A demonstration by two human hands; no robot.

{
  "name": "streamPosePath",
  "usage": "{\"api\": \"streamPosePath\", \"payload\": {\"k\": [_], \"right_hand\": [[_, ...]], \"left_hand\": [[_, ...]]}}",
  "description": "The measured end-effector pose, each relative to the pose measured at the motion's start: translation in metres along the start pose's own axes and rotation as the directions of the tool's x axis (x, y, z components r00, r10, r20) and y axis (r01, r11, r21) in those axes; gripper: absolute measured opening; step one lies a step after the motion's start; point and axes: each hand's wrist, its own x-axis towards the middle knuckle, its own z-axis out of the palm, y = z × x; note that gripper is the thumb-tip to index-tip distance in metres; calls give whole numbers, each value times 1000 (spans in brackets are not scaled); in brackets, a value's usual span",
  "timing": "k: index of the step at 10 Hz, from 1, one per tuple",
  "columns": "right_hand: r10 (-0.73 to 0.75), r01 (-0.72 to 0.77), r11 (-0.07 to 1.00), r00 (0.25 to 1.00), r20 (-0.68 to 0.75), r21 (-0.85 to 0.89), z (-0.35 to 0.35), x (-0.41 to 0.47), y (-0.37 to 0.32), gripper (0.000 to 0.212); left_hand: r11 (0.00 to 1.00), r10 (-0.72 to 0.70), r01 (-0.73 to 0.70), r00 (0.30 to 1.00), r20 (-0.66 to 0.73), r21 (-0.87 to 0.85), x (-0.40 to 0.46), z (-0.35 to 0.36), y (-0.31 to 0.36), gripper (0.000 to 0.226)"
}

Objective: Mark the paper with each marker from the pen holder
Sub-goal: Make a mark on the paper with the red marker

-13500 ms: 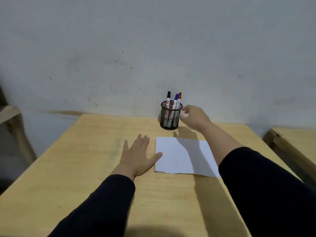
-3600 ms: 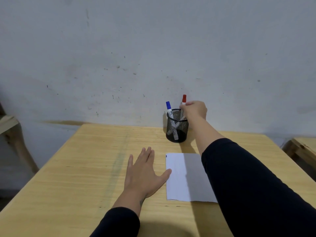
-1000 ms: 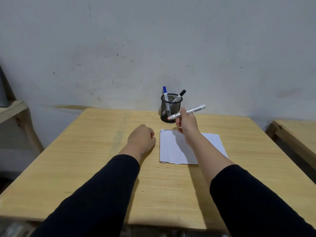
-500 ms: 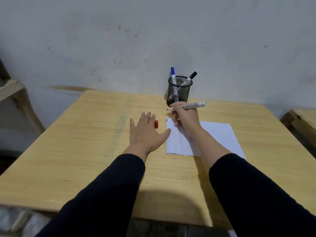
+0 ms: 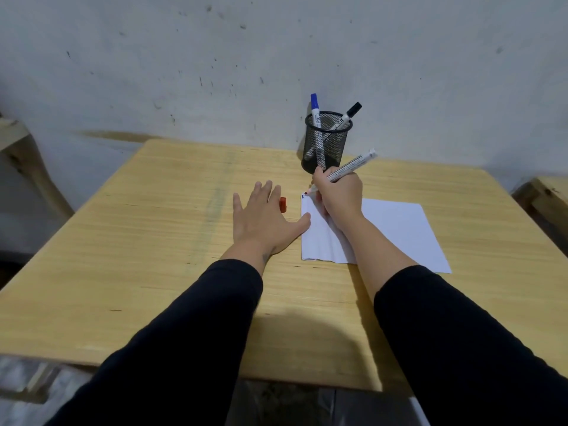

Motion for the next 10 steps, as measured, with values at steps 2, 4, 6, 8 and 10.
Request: {"api": "streamPosePath", "payload": {"k": [2,4,6,8,10], "right_hand": [[-9,11,998,1000,21,-59,3,4,4,34],[-20,22,991,1000,22,-130,4,3,2,27],[56,-56,998,998,-9,20,-1,1,-4,25],[153,-154,955,988,24,255,-5,-4,-17,48],[192,-181,927,981,-1,330,-9,-17,-35,46]], "left_hand": [[1000,-5,5,1000,4,-3,1,0,0,93],[1000,-7,7,1000,3,3,1,0,0,93],[1000,-9,9,1000,-3,-3,0,-1,1,93],[996,0,-4,999,-47,-93,-3,-1,0,87],[991,74,-105,946,-314,-83,-19,-10,1,37]]}}
